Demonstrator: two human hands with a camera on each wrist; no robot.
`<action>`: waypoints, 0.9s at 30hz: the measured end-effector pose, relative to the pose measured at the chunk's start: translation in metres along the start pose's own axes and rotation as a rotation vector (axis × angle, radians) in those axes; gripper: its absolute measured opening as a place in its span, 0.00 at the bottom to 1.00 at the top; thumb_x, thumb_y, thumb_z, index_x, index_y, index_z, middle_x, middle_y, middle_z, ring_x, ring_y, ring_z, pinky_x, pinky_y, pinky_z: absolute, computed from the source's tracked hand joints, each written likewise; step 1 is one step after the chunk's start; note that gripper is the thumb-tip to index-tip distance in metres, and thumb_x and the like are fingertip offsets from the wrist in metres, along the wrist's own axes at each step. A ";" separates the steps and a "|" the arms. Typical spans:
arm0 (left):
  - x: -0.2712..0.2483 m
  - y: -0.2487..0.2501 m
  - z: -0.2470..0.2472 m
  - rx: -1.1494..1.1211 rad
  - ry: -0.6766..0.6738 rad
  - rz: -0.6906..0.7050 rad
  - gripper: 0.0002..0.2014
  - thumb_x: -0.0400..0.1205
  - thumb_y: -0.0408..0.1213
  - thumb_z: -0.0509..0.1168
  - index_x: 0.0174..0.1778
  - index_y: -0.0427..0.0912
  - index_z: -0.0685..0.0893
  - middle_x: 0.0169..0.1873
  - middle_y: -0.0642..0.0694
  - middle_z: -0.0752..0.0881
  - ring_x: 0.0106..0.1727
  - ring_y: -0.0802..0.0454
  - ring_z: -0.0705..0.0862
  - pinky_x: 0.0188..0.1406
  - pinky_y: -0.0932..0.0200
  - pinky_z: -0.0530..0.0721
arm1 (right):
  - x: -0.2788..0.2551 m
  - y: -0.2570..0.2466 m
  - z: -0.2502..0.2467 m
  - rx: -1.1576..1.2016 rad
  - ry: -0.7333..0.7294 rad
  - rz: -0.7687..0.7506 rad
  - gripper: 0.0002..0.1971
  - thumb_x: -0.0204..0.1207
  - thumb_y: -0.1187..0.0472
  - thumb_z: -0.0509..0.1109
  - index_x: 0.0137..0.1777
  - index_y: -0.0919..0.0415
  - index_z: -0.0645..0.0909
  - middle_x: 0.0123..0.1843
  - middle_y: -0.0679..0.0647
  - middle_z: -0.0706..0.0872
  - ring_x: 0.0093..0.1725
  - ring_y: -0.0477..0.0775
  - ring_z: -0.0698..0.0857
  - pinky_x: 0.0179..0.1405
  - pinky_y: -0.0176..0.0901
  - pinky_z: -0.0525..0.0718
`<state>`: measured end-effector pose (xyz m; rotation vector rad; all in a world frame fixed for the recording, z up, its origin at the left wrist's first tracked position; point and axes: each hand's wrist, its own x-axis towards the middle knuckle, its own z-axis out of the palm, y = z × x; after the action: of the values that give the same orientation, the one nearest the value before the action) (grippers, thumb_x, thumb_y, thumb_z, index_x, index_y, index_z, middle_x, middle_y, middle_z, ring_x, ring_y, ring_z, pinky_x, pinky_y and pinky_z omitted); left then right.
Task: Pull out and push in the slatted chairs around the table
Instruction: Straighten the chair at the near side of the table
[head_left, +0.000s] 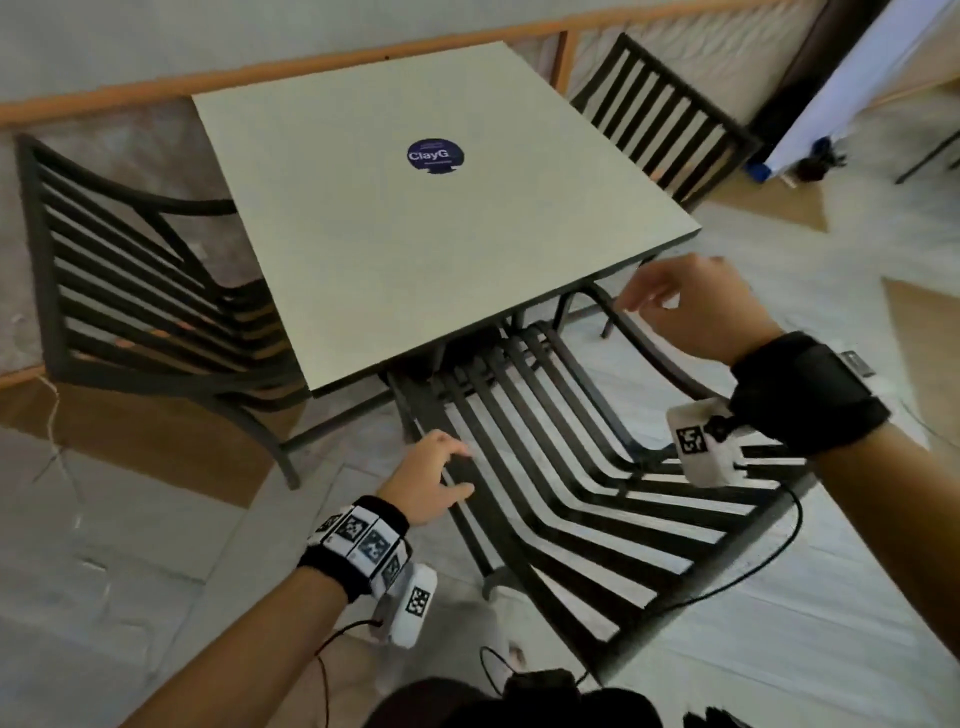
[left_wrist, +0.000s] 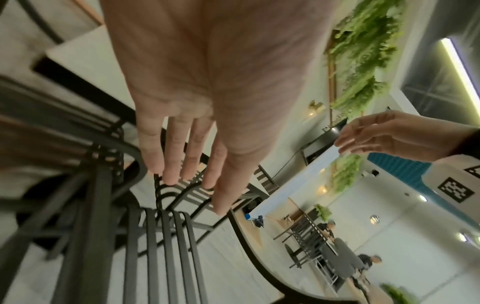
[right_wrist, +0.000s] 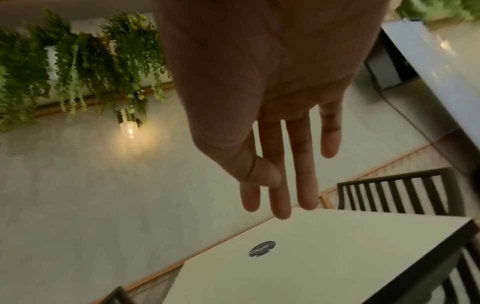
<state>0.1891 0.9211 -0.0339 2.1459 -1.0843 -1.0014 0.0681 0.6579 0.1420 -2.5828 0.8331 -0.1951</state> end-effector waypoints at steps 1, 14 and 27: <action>0.009 0.012 0.013 -0.055 -0.005 -0.027 0.22 0.77 0.37 0.71 0.68 0.41 0.77 0.67 0.42 0.76 0.69 0.46 0.77 0.66 0.56 0.75 | 0.005 0.017 -0.007 -0.015 -0.023 0.016 0.12 0.71 0.67 0.65 0.40 0.51 0.89 0.44 0.52 0.92 0.46 0.54 0.88 0.54 0.51 0.86; 0.131 -0.018 0.106 -0.206 0.259 -0.689 0.41 0.74 0.39 0.73 0.80 0.39 0.60 0.78 0.32 0.64 0.77 0.32 0.68 0.77 0.41 0.71 | 0.105 0.229 0.081 -0.166 -0.382 0.306 0.13 0.76 0.65 0.66 0.58 0.61 0.86 0.63 0.65 0.86 0.63 0.68 0.83 0.66 0.55 0.80; 0.148 -0.030 0.166 -0.403 0.451 -1.015 0.47 0.76 0.17 0.62 0.82 0.40 0.37 0.77 0.28 0.63 0.75 0.30 0.70 0.77 0.43 0.70 | 0.127 0.345 0.171 -0.106 -0.487 0.531 0.28 0.73 0.67 0.72 0.72 0.65 0.69 0.60 0.74 0.82 0.57 0.73 0.82 0.49 0.54 0.80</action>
<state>0.1286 0.7929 -0.2084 2.3605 0.4657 -0.9176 0.0326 0.3897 -0.1601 -2.2409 1.3020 0.6176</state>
